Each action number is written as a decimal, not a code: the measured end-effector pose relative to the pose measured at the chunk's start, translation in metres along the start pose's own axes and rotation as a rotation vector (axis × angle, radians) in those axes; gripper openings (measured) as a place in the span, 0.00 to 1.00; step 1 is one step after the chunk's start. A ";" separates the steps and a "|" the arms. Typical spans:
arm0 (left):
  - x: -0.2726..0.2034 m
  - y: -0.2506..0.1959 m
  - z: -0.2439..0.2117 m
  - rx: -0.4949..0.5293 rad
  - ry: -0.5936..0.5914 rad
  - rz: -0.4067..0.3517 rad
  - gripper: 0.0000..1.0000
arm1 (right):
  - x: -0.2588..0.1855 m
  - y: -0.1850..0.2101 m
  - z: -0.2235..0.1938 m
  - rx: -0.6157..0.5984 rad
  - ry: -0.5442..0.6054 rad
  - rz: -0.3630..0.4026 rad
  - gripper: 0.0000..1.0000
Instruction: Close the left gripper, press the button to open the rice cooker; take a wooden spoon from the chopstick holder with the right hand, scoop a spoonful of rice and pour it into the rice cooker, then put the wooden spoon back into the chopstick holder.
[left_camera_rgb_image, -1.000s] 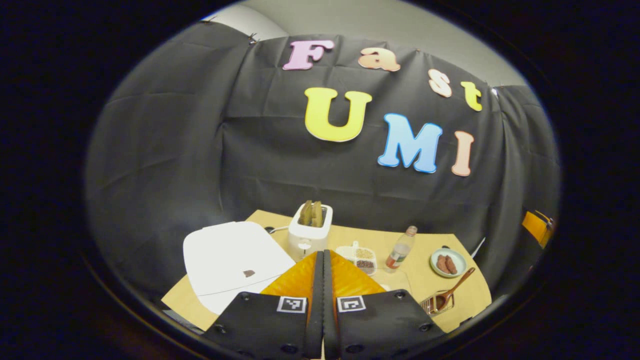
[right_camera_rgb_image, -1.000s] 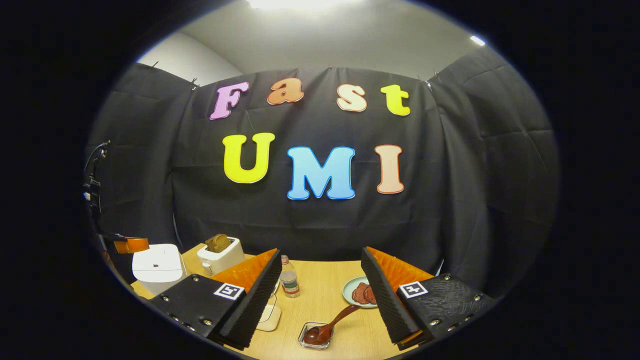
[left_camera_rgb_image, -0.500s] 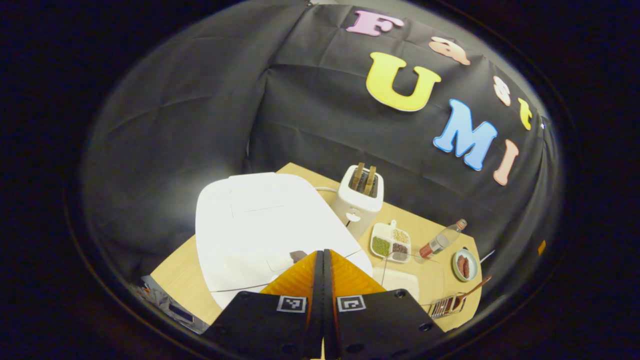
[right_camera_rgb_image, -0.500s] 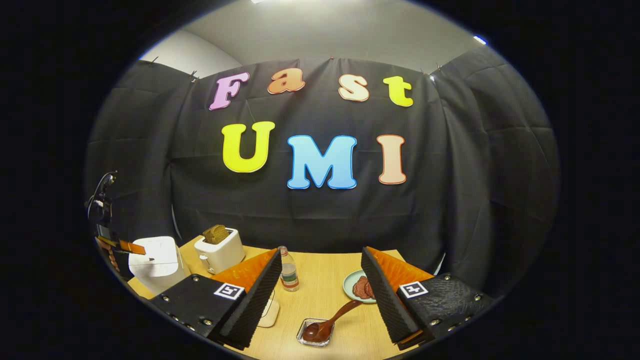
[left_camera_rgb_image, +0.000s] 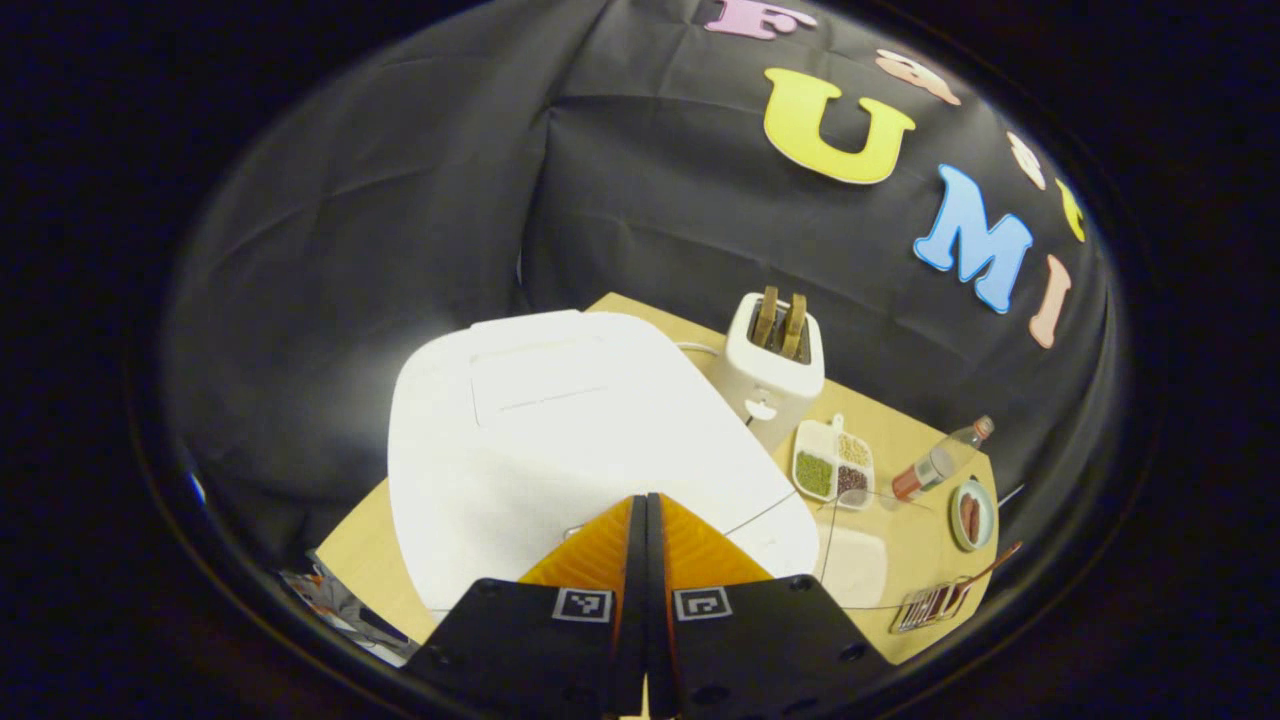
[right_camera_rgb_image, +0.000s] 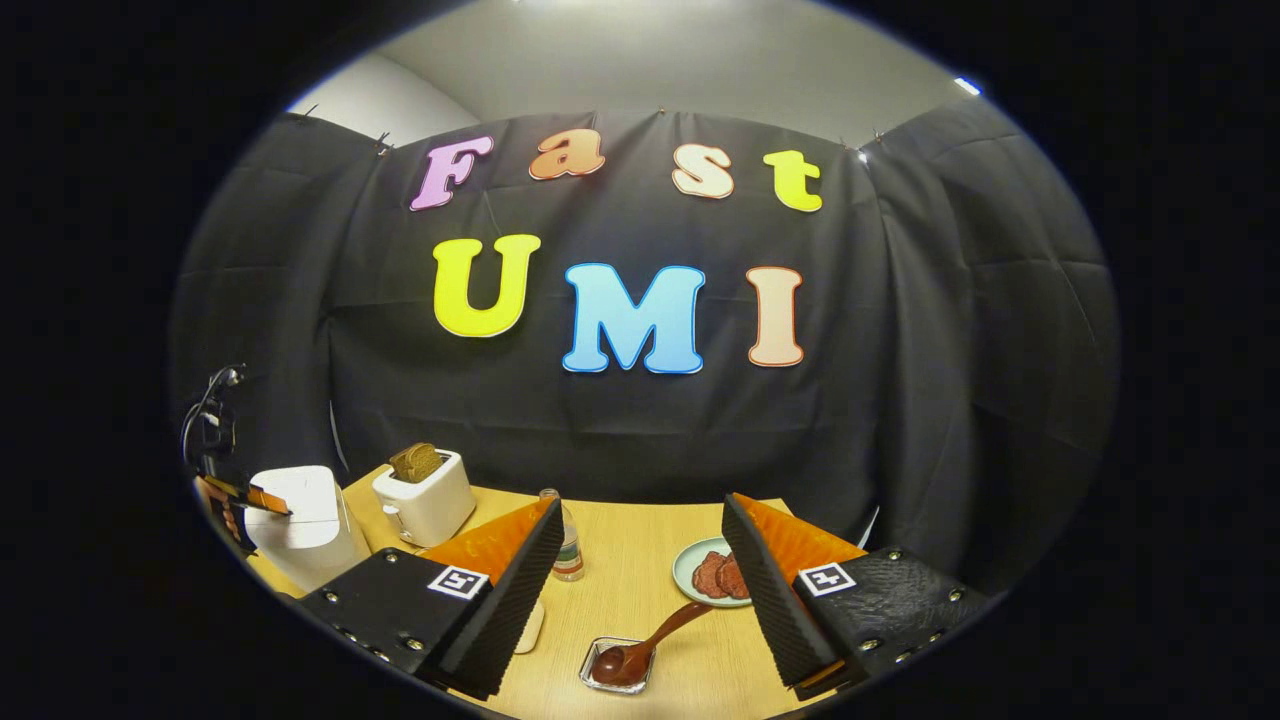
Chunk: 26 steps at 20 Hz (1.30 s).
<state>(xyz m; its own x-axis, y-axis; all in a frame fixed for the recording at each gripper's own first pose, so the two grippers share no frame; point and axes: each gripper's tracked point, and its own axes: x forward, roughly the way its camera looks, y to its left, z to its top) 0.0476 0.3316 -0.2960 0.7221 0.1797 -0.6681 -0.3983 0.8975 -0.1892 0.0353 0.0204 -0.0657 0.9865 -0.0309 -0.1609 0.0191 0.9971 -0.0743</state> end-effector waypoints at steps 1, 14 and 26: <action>0.001 0.000 0.001 -0.006 -0.002 0.003 0.08 | 0.001 0.000 0.001 0.002 0.000 -0.001 0.97; -0.130 -0.034 0.155 0.135 -0.478 0.072 0.11 | -0.001 0.008 0.010 0.017 -0.030 0.033 0.97; -0.224 -0.137 0.134 0.245 -0.709 -0.135 0.76 | -0.028 -0.005 0.014 0.024 -0.053 -0.031 0.97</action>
<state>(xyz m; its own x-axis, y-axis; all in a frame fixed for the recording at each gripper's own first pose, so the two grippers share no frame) 0.0160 0.2225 -0.0237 0.9790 0.2034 -0.0126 -0.2035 0.9789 -0.0161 0.0098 0.0175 -0.0475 0.9926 -0.0590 -0.1063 0.0534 0.9971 -0.0551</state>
